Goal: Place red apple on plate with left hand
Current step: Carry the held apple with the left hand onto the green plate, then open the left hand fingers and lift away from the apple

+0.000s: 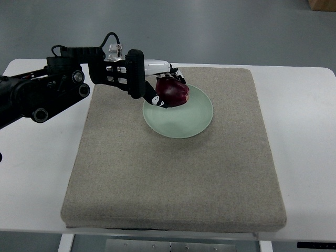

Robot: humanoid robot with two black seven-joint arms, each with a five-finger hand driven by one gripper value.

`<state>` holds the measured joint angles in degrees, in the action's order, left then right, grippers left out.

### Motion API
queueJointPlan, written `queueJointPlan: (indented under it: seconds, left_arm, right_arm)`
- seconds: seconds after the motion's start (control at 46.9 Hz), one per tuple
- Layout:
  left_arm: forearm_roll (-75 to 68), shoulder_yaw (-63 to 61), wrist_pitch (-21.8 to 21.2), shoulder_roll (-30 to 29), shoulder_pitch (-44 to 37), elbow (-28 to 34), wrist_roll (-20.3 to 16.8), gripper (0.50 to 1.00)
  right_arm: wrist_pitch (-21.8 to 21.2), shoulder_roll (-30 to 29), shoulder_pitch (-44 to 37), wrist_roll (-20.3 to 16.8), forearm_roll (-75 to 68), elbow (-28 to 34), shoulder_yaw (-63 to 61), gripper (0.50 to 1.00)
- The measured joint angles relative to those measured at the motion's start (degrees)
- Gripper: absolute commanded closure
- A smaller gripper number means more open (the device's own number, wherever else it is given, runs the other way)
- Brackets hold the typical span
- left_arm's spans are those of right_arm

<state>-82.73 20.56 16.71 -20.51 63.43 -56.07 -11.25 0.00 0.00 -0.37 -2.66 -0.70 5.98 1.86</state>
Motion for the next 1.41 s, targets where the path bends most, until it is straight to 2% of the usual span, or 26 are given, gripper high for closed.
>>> queueJointPlan:
  seconds: [0.427, 0.47, 0.512, 0.534, 0.619, 0.704, 0.747, 0.811, 0.939, 1.174, 1.238, 1.28, 1.409]
  left_arm:
    - [-2.1, 0.1, -0.1, 1.7, -2.5, 2.0, 0.1, 0.999]
    - [-2.1, 0.1, -0.1, 1.7, -2.8, 2.0, 0.1, 0.918]
    - [-1.9, 0.1, -0.2, 1.7, -2.9, 2.0, 0.1, 0.8]
    - [-1.8, 0.1, -0.2, 1.7, -2.9, 2.0, 0.1, 0.768]
    - [-0.9, 0.2, -0.5, 1.8, -3.5, 2.0, 0.1, 0.727]
    - [-0.7, 0.2, -2.5, 1.8, -4.1, 1.9, 0.1, 0.611]
    - [-0.6, 0.2, -3.9, 1.8, -4.2, 1.9, 0.1, 0.602]
    - [-0.5, 0.3, -5.8, 1.8, -4.4, 1.9, 0.1, 0.562]
    - [0.3, 0.3, -7.9, 1.8, -4.9, 1.8, 0.0, 0.542]
    - [0.8, 0.3, -8.0, 1.9, -5.7, 1.6, 0.0, 0.54]
    - [0.8, 0.3, -7.9, 1.9, -5.7, 1.3, 0.0, 0.534]
    - [1.0, 0.3, -8.0, 1.9, -5.6, 1.2, 0.0, 0.506]
    - [6.4, 0.7, -8.2, 1.3, -5.2, 0.6, -0.1, 0.506]
  right_arm:
    - [0.0, 0.0, 0.0, 0.0, 0.0, 0.0, 0.0, 0.57]
    - [0.0, 0.0, 0.0, 0.0, 0.0, 0.0, 0.1, 0.568]
    - [0.0, 0.0, 0.0, 0.0, 0.0, 0.0, 0.1, 0.568]
    - [0.0, 0.0, 0.0, 0.0, 0.0, 0.0, 0.0, 0.568]
    - [0.0, 0.0, 0.0, 0.0, 0.0, 0.0, 0.0, 0.568]
    - [0.0, 0.0, 0.0, 0.0, 0.0, 0.0, 0.0, 0.57]
    - [0.0, 0.0, 0.0, 0.0, 0.0, 0.0, 0.0, 0.568]
    - [0.0, 0.0, 0.0, 0.0, 0.0, 0.0, 0.0, 0.568]
    - [0.0, 0.0, 0.0, 0.0, 0.0, 0.0, 0.0, 0.57]
    - [0.0, 0.0, 0.0, 0.0, 0.0, 0.0, 0.0, 0.568]
    - [0.0, 0.0, 0.0, 0.0, 0.0, 0.0, 0.0, 0.568]
    - [0.0, 0.0, 0.0, 0.0, 0.0, 0.0, 0.0, 0.57]
    - [0.0, 0.0, 0.0, 0.0, 0.0, 0.0, 0.0, 0.57]
